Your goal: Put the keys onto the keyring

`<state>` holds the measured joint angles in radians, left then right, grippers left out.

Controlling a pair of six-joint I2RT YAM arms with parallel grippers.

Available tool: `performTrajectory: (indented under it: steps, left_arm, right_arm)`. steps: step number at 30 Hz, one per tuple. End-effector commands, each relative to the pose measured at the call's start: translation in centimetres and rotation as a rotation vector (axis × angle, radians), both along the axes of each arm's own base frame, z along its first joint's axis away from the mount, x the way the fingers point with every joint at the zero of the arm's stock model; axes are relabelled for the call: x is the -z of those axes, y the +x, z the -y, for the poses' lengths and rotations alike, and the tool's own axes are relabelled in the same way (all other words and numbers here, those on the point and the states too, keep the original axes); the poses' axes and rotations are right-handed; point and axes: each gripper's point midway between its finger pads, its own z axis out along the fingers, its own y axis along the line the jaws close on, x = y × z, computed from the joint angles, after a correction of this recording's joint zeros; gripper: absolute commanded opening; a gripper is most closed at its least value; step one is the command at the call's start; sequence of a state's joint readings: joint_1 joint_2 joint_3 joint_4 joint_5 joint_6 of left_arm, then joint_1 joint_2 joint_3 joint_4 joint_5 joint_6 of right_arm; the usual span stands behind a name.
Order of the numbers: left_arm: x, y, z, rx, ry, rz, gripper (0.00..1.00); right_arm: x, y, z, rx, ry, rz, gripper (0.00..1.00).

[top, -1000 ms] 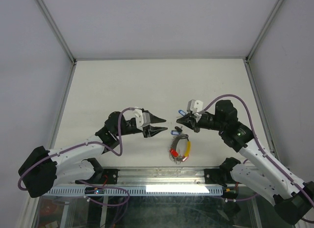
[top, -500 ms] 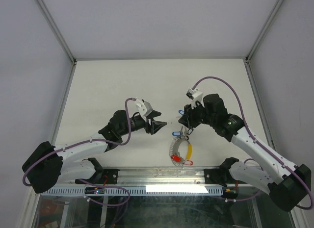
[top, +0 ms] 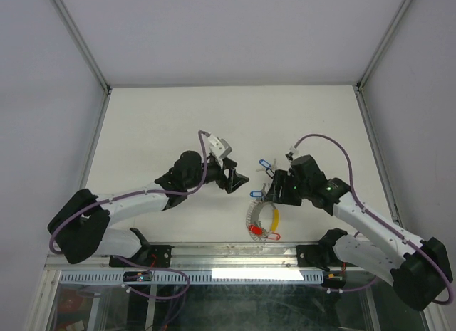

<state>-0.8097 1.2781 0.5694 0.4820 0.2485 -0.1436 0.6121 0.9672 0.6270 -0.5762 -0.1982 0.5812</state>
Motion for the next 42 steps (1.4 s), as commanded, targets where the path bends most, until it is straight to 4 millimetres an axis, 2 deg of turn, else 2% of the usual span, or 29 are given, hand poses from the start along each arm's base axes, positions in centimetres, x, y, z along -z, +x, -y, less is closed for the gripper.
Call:
performTrajectory:
  steps: [1,5,9,13,17,23,25,28,31,32,33,34,35,37,39,42]
  left_arm:
    - [2.6,-1.4,2.0,0.109,0.045,-0.102,0.69]
    - [6.0,-3.5,3.5,0.158,0.131,-0.156,0.66]
    - [7.8,-5.3,4.3,0.196,0.159,-0.196,0.60]
    - [9.2,-6.7,5.0,0.223,0.189,-0.227,0.58]
    - [11.1,-6.7,5.2,0.206,0.243,-0.253,0.55]
    - [14.3,-7.3,5.2,0.205,0.355,-0.298,0.48]
    - [15.4,-7.5,5.0,0.200,0.397,-0.307,0.44]
    - [17.3,-8.2,4.6,0.217,0.451,-0.340,0.32]
    - [18.4,-8.9,4.4,0.237,0.472,-0.362,0.24]
    - [18.7,-9.1,4.4,0.245,0.474,-0.368,0.23]
    - [19.0,-9.3,4.5,0.254,0.473,-0.374,0.21]
    - [19.3,-9.6,4.6,0.263,0.469,-0.382,0.20]
    - [19.3,-9.7,4.7,0.267,0.459,-0.387,0.19]
    - [18.5,-9.5,5.0,0.254,0.418,-0.383,0.19]
    - [16.3,-8.5,5.0,0.201,0.346,-0.355,0.23]
    - [11.9,-6.2,4.6,0.104,0.245,-0.271,0.39]
  right_arm:
    - [0.3,0.7,0.8,0.217,0.055,-0.017,0.59]
    - [2.1,-0.4,1.3,0.253,0.045,-0.096,0.59]
    - [2.8,-1.3,1.3,0.271,0.072,-0.132,0.59]
    - [4.1,-2.5,1.6,0.304,0.082,-0.195,0.59]
    - [5.2,-3.1,2.2,0.341,0.066,-0.229,0.59]
    - [6.7,-4.2,1.7,0.373,0.120,-0.300,0.59]
    - [7.2,-4.6,1.3,0.392,0.168,-0.325,0.59]
    - [8.1,-5.2,0.9,0.427,0.233,-0.363,0.59]
    - [8.2,-4.7,0.4,0.456,0.308,-0.350,0.59]
    - [7.8,-4.1,0.0,0.442,0.354,-0.308,0.35]
    - [7.1,-3.1,-0.4,0.428,0.413,-0.232,0.03]
    - [6.1,-2.0,-0.8,0.411,0.486,-0.137,0.00]
    - [4.6,-0.6,-0.9,0.398,0.546,-0.014,0.00]
    - [3.5,1.4,0.8,0.446,0.451,0.124,0.00]
    - [1.9,2.1,2.2,0.446,0.332,0.197,0.00]
    - [-1.0,3.1,2.4,0.436,0.318,0.267,0.00]
